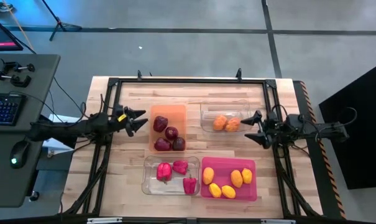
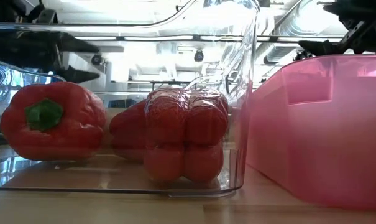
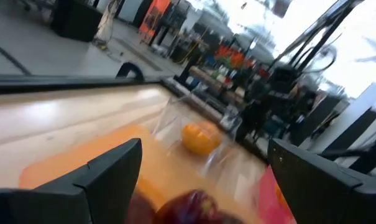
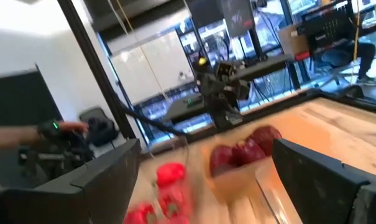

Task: Sort produce into baskets
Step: Return to Home Position

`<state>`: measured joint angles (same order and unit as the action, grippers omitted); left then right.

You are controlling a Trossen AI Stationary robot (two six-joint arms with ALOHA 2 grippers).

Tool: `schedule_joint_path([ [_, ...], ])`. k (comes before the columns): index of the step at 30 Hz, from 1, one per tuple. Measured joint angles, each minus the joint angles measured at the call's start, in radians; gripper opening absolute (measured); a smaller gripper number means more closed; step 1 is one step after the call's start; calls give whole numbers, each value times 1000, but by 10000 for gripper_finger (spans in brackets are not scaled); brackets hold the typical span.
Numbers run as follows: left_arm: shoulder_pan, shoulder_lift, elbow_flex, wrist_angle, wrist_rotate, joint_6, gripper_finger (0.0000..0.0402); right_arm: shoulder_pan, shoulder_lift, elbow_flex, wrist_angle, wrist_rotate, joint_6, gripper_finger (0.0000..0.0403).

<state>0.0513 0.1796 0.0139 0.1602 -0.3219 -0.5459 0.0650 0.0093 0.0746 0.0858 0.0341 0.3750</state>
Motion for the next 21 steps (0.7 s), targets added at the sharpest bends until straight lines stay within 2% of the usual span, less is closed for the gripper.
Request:
schedule_joint_path([
  [3,0,-37,0,-115,2,1,335,0,-4,0,-70,0,-31,351],
  [10,0,-50,1,-112,11,0,335,0,-6,0,-267,10,-47,351],
  [21,1,-50,1,-112,13,0,335,0,-3,0,-261,67,-138,351],
])
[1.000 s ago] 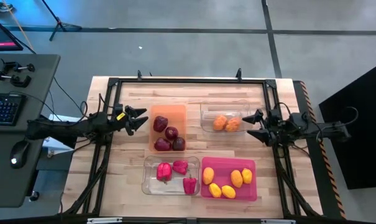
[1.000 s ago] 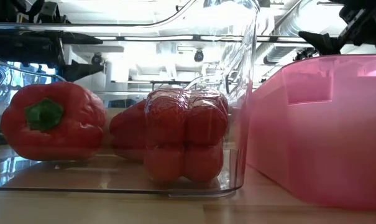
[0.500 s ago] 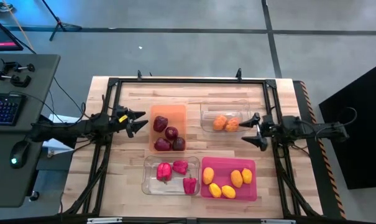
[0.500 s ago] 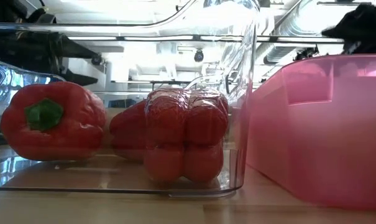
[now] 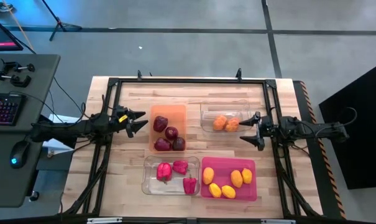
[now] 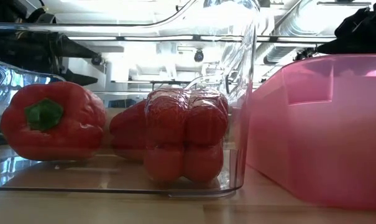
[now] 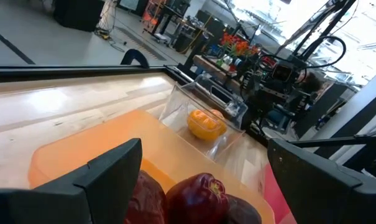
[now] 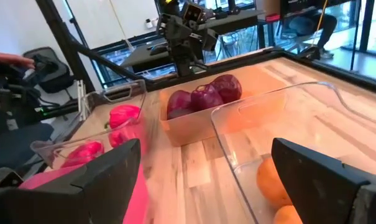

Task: Sort produce into baskets
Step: Return to Home Position

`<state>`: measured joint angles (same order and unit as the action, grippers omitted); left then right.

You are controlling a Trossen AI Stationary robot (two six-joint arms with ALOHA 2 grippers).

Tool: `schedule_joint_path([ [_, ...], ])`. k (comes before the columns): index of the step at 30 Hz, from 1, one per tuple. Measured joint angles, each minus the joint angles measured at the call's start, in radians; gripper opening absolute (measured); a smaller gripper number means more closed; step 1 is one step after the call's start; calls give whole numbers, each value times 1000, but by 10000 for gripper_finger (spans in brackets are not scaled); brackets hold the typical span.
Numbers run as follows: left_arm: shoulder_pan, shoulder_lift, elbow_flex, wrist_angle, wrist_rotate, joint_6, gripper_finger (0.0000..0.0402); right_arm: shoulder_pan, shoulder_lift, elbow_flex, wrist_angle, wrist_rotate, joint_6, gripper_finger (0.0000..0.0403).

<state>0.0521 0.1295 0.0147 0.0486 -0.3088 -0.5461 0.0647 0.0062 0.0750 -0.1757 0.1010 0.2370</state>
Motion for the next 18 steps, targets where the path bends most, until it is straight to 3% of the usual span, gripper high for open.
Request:
schedule_joint_path([
  [9,0,-5,0,0,0,0,335,0,1,0,0,-4,295,351],
  [15,-2,-130,-1,6,0,0,335,0,0,0,0,-4,339,351],
  [18,2,-126,-3,40,-2,-1,335,0,-6,0,1,-4,339,351],
])
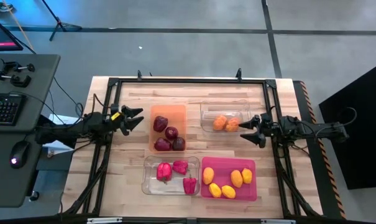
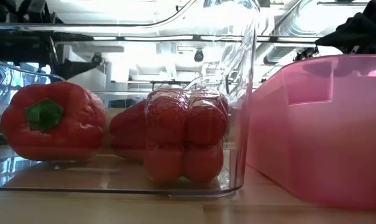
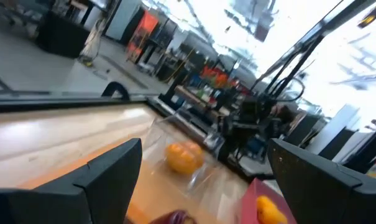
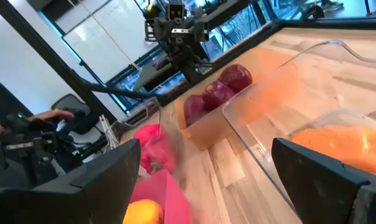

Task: Sort produce into baskets
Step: Return to Home Position

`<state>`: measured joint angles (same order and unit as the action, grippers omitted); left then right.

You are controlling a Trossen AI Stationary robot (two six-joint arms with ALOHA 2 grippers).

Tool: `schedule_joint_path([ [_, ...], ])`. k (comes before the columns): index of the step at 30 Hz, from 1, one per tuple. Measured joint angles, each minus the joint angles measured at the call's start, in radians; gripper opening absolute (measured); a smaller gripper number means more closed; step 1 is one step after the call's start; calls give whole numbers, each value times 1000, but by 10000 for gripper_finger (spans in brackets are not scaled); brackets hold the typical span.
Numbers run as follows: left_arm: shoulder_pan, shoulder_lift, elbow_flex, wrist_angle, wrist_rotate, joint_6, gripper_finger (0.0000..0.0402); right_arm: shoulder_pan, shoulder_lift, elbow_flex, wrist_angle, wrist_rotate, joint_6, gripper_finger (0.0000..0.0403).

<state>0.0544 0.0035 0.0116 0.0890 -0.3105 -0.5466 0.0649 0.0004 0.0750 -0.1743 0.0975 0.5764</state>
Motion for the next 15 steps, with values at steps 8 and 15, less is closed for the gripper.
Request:
schedule_joint_path([
  [8,0,-1,0,-30,5,1,335,10,0,-65,218,-2,1,351],
  [15,0,0,0,-33,4,1,335,10,0,-65,212,-2,1,351],
])
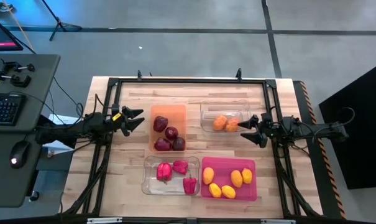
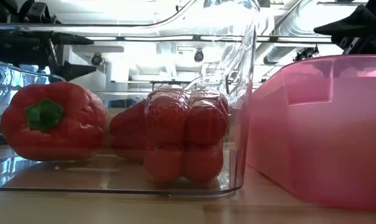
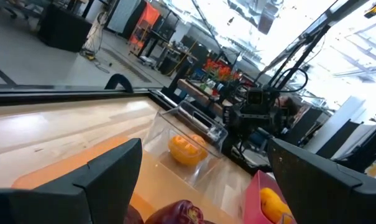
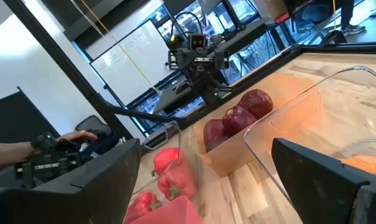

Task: Sort produce into baskets
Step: Return to Home Position

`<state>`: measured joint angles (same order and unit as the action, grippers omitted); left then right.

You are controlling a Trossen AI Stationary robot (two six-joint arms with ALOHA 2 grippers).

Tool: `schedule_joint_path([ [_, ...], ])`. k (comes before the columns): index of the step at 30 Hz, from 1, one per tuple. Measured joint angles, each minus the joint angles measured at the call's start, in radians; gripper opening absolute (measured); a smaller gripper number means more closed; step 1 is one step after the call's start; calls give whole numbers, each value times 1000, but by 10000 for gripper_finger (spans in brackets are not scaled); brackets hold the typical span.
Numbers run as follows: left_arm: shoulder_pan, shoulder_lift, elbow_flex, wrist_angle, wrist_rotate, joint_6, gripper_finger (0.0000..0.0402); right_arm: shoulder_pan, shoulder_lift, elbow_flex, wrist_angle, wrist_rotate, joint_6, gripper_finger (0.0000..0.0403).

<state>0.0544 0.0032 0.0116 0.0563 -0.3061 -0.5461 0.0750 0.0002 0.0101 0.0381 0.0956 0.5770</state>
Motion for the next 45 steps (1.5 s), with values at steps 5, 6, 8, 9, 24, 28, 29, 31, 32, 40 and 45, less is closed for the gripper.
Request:
schedule_joint_path([
  [5,0,0,0,0,0,0,335,0,0,0,-3,0,0,351],
  [6,0,0,0,0,0,0,335,0,0,0,-4,0,0,351],
  [8,0,0,0,0,0,0,335,0,5,0,-4,0,0,351],
  [9,0,0,0,0,0,0,335,0,7,0,-5,0,0,351],
  [24,-35,0,0,0,0,0,335,0,7,0,-5,-1,0,351],
  [28,-35,4,0,0,0,0,335,0,7,0,-5,-1,0,351],
  [29,-35,3,0,0,0,0,335,0,8,0,-5,-1,0,351],
  [31,-35,4,0,-1,0,0,335,0,8,0,-5,-1,0,351],
  [32,-35,4,0,0,0,0,335,0,8,0,-5,-1,0,351],
  [40,-35,4,0,0,0,0,335,0,8,0,-5,-1,0,351],
  [45,-35,4,0,0,0,0,335,0,8,-1,-5,-1,0,351],
])
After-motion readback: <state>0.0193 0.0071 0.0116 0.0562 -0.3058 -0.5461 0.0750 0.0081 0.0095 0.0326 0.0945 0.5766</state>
